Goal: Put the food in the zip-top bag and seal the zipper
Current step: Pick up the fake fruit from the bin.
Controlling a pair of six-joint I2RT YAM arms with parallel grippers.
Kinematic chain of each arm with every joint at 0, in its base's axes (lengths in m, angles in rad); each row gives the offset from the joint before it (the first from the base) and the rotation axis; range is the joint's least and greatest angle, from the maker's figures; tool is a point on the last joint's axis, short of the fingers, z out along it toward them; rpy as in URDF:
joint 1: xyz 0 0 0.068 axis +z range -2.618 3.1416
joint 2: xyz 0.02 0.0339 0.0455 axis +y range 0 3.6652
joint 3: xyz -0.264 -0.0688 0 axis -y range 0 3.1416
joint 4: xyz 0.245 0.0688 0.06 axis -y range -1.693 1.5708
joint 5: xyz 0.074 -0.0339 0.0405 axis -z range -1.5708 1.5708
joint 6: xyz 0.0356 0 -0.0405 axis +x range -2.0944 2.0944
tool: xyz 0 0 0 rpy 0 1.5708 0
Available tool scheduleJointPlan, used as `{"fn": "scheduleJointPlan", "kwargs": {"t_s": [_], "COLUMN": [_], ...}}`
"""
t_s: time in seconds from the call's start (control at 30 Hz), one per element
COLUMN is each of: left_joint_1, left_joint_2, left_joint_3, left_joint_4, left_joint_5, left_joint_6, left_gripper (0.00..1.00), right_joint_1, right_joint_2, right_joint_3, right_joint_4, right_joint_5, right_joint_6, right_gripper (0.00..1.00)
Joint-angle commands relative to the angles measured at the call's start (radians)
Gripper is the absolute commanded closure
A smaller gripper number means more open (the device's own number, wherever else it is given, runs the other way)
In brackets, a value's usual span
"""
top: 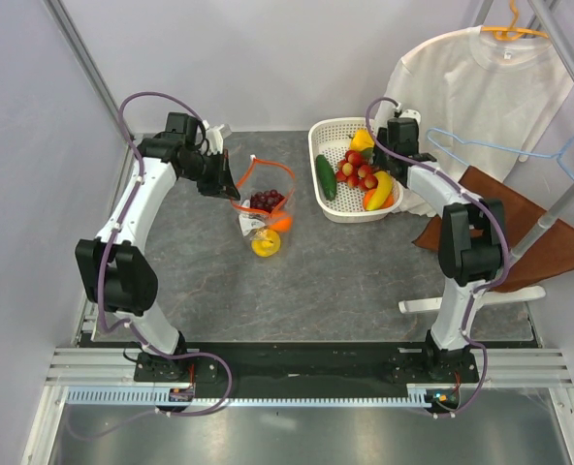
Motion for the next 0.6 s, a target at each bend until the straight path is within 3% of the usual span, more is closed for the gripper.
{"fn": "scheduleJointPlan", "kwargs": {"t_s": [0.0,0.57], "left_joint_1": [0.004,0.004], "left_joint_2": [0.01,0.039], "left_joint_3": [0.04,0.07], "left_joint_4": [0.018,-0.004], "left_joint_5": [0.018,-0.003], "left_joint_6": [-0.016,0.005], "left_gripper": [0.98,0.98], "right_joint_1": [-0.009,-0.015], "right_joint_2": [0.058,0.204], "right_joint_3": [0.044,0.124], "right_joint_4": [0.043,0.104], "right_joint_5": [0.041,0.027], "right_joint_6": [0.052,0.053], "right_gripper": [0.41,0.38]}}
